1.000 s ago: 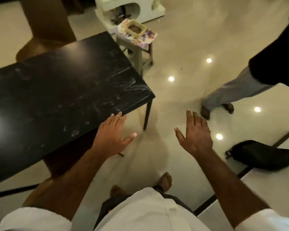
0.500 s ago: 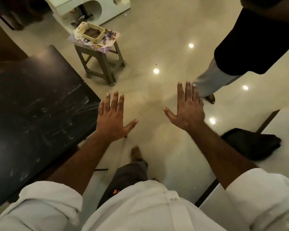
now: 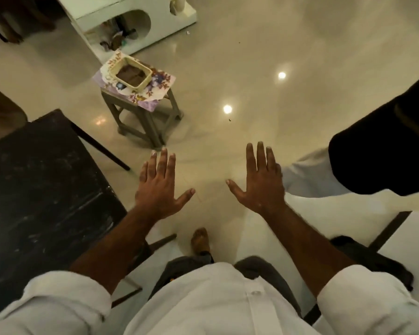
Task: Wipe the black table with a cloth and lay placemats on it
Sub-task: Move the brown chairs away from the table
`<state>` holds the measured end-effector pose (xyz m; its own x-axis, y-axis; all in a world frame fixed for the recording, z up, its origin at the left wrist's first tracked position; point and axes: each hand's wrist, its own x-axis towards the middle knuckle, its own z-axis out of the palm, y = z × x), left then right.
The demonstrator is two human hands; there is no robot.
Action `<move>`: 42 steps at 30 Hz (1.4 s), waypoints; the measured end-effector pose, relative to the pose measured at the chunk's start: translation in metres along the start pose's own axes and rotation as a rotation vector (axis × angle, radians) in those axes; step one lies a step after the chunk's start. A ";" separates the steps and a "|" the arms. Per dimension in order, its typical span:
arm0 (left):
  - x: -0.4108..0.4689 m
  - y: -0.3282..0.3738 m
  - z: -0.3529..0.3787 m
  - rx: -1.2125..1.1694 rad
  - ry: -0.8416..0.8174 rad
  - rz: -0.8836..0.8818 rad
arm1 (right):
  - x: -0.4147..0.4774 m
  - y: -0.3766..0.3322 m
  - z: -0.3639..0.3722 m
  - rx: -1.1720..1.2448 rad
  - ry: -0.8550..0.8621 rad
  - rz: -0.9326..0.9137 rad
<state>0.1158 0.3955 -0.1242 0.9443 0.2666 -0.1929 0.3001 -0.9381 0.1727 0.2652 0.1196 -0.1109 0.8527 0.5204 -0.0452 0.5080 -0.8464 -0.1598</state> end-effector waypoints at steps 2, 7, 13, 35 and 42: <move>0.033 -0.008 -0.010 -0.008 0.034 -0.017 | 0.038 0.004 -0.003 0.018 0.019 -0.002; 0.126 -0.015 -0.023 0.007 0.130 -0.075 | 0.153 0.019 -0.005 -0.001 0.034 -0.081; 0.249 -0.008 -0.042 0.027 0.117 -0.187 | 0.304 0.037 -0.002 0.031 -0.009 -0.192; 0.638 -0.167 -0.152 0.018 0.334 -0.480 | 0.838 -0.072 -0.030 -0.096 -0.091 -0.692; 0.716 -0.227 -0.170 0.030 0.395 -0.686 | 0.979 -0.150 -0.026 -0.075 -0.128 -0.903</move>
<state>0.7468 0.8372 -0.1379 0.5292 0.8411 0.1115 0.8342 -0.5398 0.1128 1.0268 0.7531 -0.1059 0.1098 0.9930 -0.0437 0.9858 -0.1144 -0.1230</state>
